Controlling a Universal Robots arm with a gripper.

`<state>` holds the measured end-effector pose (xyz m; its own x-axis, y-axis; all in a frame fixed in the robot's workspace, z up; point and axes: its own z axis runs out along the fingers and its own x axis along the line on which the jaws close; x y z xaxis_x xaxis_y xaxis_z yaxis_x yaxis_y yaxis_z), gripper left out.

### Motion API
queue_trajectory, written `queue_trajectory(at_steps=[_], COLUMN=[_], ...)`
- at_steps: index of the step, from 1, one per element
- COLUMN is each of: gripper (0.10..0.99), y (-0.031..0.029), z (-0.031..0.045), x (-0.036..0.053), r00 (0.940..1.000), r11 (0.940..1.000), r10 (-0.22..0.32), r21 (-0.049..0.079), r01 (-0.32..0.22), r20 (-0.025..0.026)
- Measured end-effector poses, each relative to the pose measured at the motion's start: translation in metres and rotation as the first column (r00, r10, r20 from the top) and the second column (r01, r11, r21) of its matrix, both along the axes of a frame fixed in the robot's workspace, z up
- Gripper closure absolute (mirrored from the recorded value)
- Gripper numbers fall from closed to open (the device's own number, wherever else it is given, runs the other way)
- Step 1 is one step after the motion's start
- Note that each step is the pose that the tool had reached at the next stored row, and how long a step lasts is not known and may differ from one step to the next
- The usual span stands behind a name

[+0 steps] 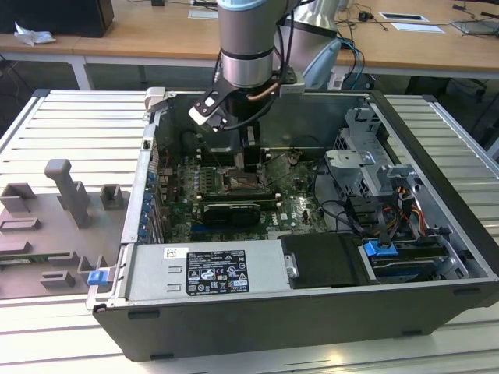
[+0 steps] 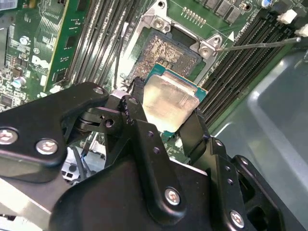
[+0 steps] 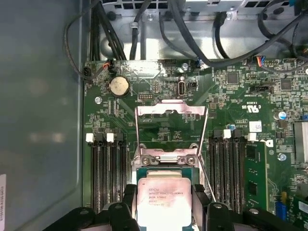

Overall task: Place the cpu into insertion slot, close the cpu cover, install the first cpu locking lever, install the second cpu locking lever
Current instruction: 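Place the cpu into insertion slot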

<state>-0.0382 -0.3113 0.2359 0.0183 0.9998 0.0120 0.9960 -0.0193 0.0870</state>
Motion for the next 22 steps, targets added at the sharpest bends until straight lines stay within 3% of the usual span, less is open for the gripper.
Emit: queue_trajectory(at_steps=[4, 12, 22], gripper=[0.545, 0.545, 0.545], y=[-0.0020, -0.0038, -0.0038], z=[-0.0062, -0.0295, -0.0380], x=[-0.0030, -0.0074, -0.0076], r00=[0.9999, 0.9999, 1.0000], r11=[0.9999, 0.9999, 0.9999], r10=[0.014, 0.011, 0.009], r21=[0.000, -0.002, -0.006], r01=[-0.014, -0.011, -0.009], r20=[0.0000, -0.0001, -0.0006])
